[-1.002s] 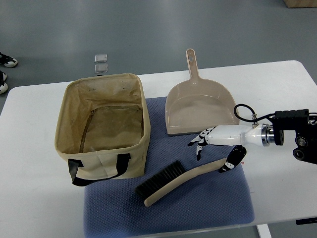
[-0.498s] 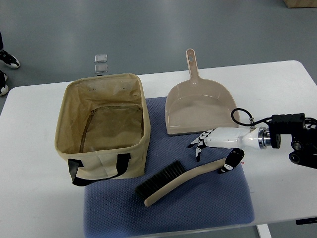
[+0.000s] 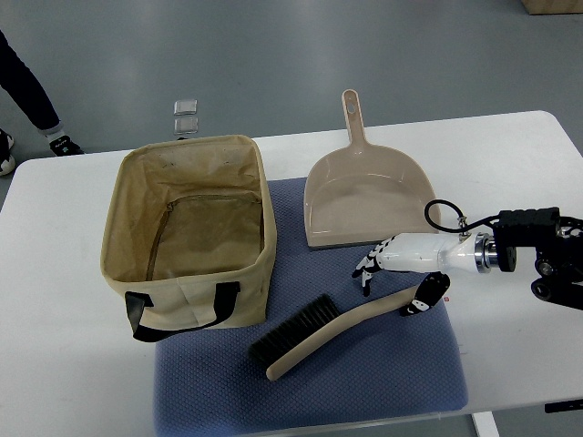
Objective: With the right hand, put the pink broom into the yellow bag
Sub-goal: 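Close the right hand around the beige brush handle near its end, then lift the brush with the right hand and swing it toward the bag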
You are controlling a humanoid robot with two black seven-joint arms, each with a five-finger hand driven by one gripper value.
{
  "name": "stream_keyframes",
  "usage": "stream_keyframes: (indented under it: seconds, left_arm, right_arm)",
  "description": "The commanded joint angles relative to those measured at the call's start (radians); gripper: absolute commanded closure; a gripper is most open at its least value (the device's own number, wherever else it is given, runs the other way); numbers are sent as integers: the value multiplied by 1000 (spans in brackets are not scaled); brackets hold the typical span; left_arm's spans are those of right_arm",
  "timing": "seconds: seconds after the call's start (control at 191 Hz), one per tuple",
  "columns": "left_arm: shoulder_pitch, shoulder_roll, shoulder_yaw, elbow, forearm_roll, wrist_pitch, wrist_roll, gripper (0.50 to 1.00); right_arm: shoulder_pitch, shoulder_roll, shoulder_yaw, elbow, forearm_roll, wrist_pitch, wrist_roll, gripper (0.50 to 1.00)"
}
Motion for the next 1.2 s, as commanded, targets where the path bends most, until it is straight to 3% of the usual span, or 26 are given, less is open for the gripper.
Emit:
stream_keyframes:
  seconds: [0.0,0.121,0.257,0.514,1.196]
  left_arm:
    - [0,0,0,0,0,0,0,500]
    - [0,0,0,0,0,0,0,500]
    - [0,0,0,0,0,0,0,500]
    - [0,0,0,0,0,0,0,500]
    - [0,0,0,0,0,0,0,500]
  right_arm:
    - [0,1,-2,1,-2,4,2,701]
    - [-2,-1,-2,1,-3,6,5,754]
    - [0,-2,-2,1,-11,6,12,861]
    - [2,-4,-2,1,-14,7,28,987]
    - [9,-105,104,24,18,24,126,1000]
